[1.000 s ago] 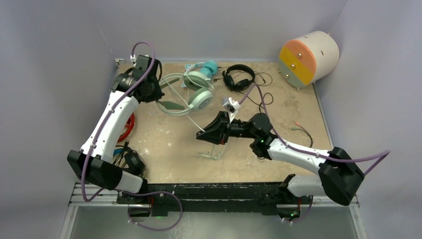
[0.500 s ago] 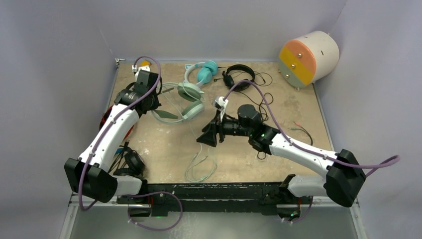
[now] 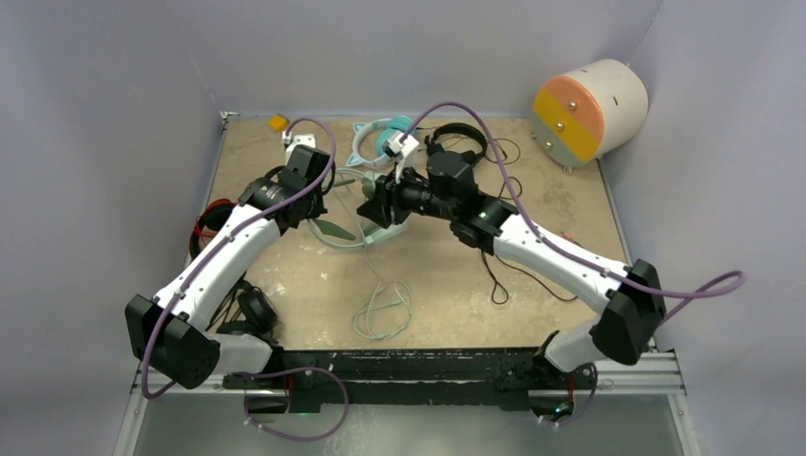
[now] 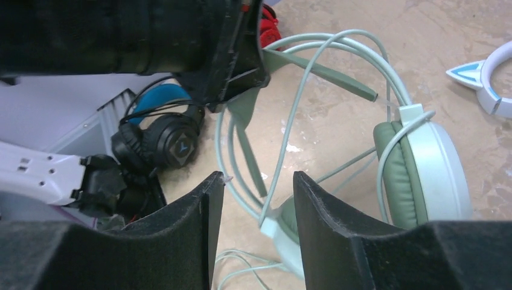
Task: Wrap the headphones
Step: Wrap the headphones cable around the headphones.
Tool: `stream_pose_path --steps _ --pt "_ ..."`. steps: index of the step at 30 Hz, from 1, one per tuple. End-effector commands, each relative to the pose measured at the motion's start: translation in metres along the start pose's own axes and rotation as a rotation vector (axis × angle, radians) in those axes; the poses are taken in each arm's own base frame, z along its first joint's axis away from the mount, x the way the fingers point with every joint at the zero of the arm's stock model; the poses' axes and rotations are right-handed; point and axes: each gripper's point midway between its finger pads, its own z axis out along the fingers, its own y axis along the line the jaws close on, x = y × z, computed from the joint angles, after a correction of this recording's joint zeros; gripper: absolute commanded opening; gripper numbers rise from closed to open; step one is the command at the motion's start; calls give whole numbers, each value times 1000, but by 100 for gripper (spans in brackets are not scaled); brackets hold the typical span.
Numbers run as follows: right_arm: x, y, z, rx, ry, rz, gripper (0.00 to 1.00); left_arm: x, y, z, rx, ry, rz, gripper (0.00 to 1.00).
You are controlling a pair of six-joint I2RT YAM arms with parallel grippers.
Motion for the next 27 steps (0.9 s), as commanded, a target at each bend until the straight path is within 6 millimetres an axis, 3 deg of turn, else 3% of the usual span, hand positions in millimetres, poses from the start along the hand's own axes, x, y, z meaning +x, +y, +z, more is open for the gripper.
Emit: stream_pose_path --steps 1,8,15,20,27 --pt "0 -13 19 45 42 -16 48 -23 -20 -19 126 -80 -92 0" --pt "-2 -17 46 60 65 -2 44 -21 -30 -29 199 -67 -102 0" --pt "7 -29 59 132 108 0 38 -23 -31 -38 226 -71 -113 0" --pt "4 -34 63 191 97 29 32 -22 -29 -39 221 -71 -121 0" --pt "2 -56 58 377 46 113 30 -23 -25 -37 193 -84 -150 0"
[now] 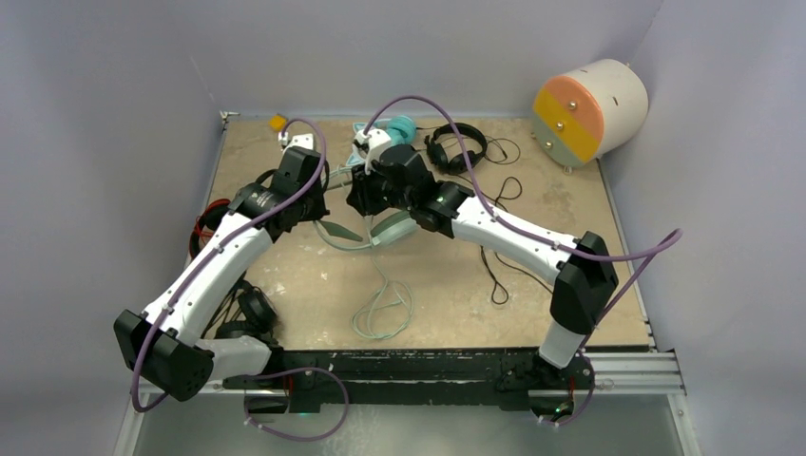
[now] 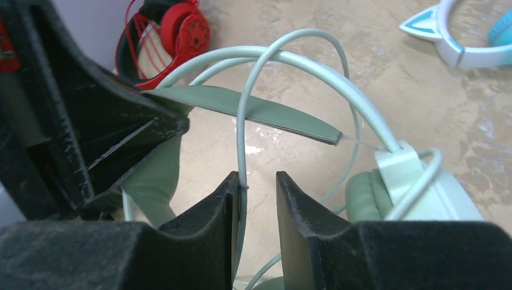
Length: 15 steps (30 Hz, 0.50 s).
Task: Wrap the headphones
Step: Wrap the headphones cable around the headphones.
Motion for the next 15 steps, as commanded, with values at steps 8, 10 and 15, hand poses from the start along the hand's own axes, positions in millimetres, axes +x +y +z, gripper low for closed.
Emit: stream_pose_path --steps 8,10,15 --pt "-35 -24 -19 192 -155 117 32 -23 -5 -12 29 -104 -112 0" --pt "-37 -26 -21 209 -161 122 33 -22 -5 -11 28 -102 -112 0" --pt "-47 -20 -27 181 -174 100 41 -20 -5 -9 30 -97 -114 0"
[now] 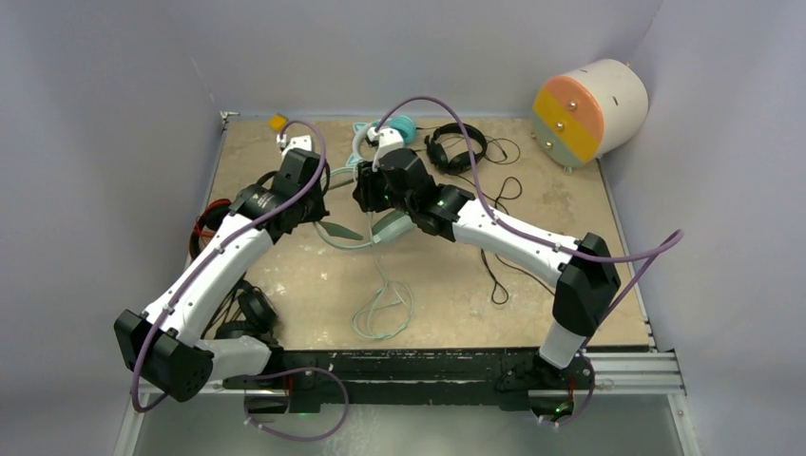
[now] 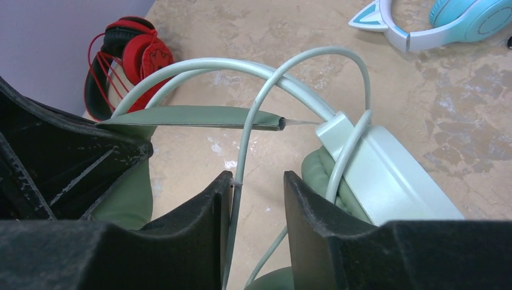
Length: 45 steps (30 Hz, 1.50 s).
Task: Wrap the headphones
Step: Wrap the headphones cable around the headphones.
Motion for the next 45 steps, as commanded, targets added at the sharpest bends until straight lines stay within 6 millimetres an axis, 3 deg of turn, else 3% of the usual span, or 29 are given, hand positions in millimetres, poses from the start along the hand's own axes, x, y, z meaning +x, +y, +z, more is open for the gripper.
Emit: stream_pose_path --steps 1,12,15,22,25,28,30,34,37,40,45 --pt "-44 12 -25 -28 -97 -1 43 -20 -10 -12 61 -85 -88 0" --pt "-71 38 -75 -162 -102 -43 76 -34 -25 -15 175 -34 -172 0" --pt "-73 39 -94 -181 -105 -42 77 -45 -19 -19 167 -48 -186 0" --pt "-85 4 -129 -78 -160 -51 75 -55 1 -24 117 -41 -192 0" --pt "-88 -27 -144 -6 -195 -15 74 -55 2 -27 124 -39 -196 0" --pt "-73 -68 -153 65 -205 92 72 -57 5 -32 117 -44 -191 0" --pt "-53 -84 -157 96 -222 140 71 -59 10 -35 94 -54 -187 0" --pt "9 -101 -147 103 -174 196 70 -63 15 -43 84 -62 -183 0" --pt "49 -96 -131 11 -126 195 71 -65 15 -53 101 -68 -188 0" --pt "74 -82 -110 -138 -154 180 72 -68 15 -62 111 -77 -199 0" --pt "100 -46 -79 -336 -140 114 72 -71 9 -71 145 -63 -212 0"
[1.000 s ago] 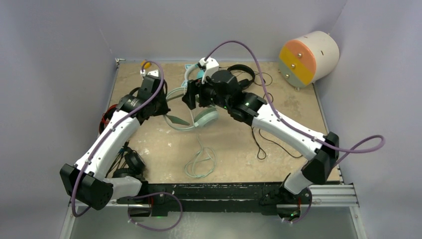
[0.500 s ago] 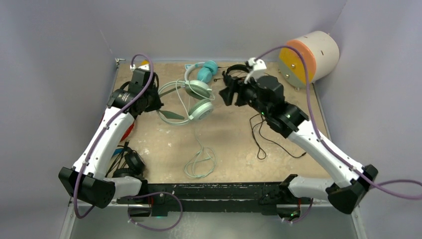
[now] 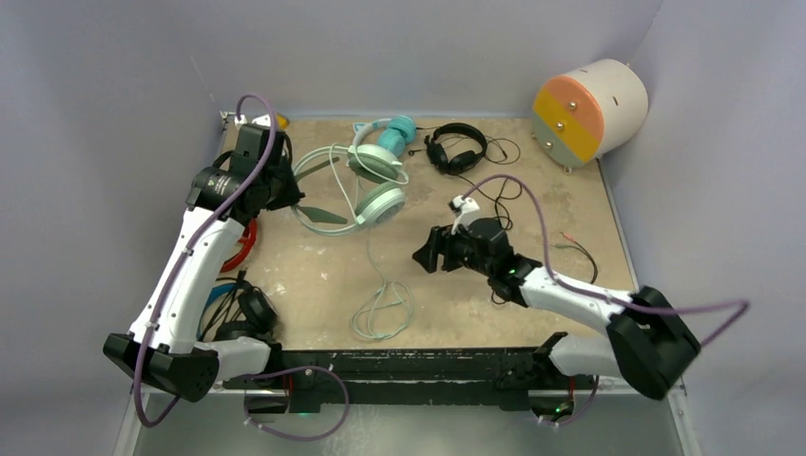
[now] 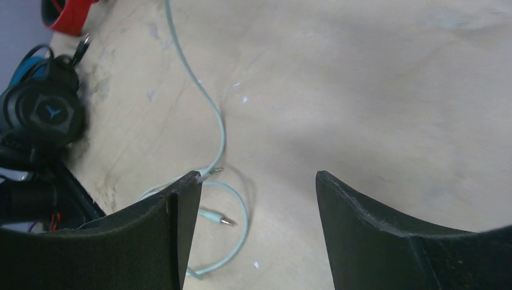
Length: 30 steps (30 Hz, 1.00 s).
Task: Wrap the headphones
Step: Wrap the headphones cable around the headphones.
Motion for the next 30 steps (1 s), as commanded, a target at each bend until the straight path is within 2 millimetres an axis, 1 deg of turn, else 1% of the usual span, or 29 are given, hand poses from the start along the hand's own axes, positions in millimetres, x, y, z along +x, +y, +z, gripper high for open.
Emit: stream_pose_path --steps 1,2,5,9,11,12,20,25,27,28,30 --pt "-29 72 24 -328 -152 -106 73 -29 -22 -29 125 -90 -70 0" --pt "-21 76 32 -345 -143 -120 75 -30 -23 -29 129 -92 -72 0" --pt "-12 88 53 -415 -152 -136 75 -32 -27 -30 143 -94 -83 0" --pt "-3 95 77 -444 -149 -163 76 -36 -33 -33 169 -99 -99 0" --pt "4 96 89 -452 -147 -175 75 -38 -36 -34 185 -96 -107 0" --pt "10 94 96 -452 -136 -174 75 -39 -38 -37 195 -97 -112 0" --pt "22 101 131 -493 -107 -197 74 -55 -51 -59 249 -103 -128 0" --pt "40 112 151 -547 -81 -223 74 -58 -56 -62 268 -96 -130 0" --pt "47 111 161 -525 -61 -212 71 -60 -57 -62 267 -95 -130 0" --pt "50 109 165 -510 -47 -205 66 -61 -57 -62 266 -98 -130 0" --pt "52 110 162 -513 -53 -200 60 -67 -59 -66 270 -112 -130 0"
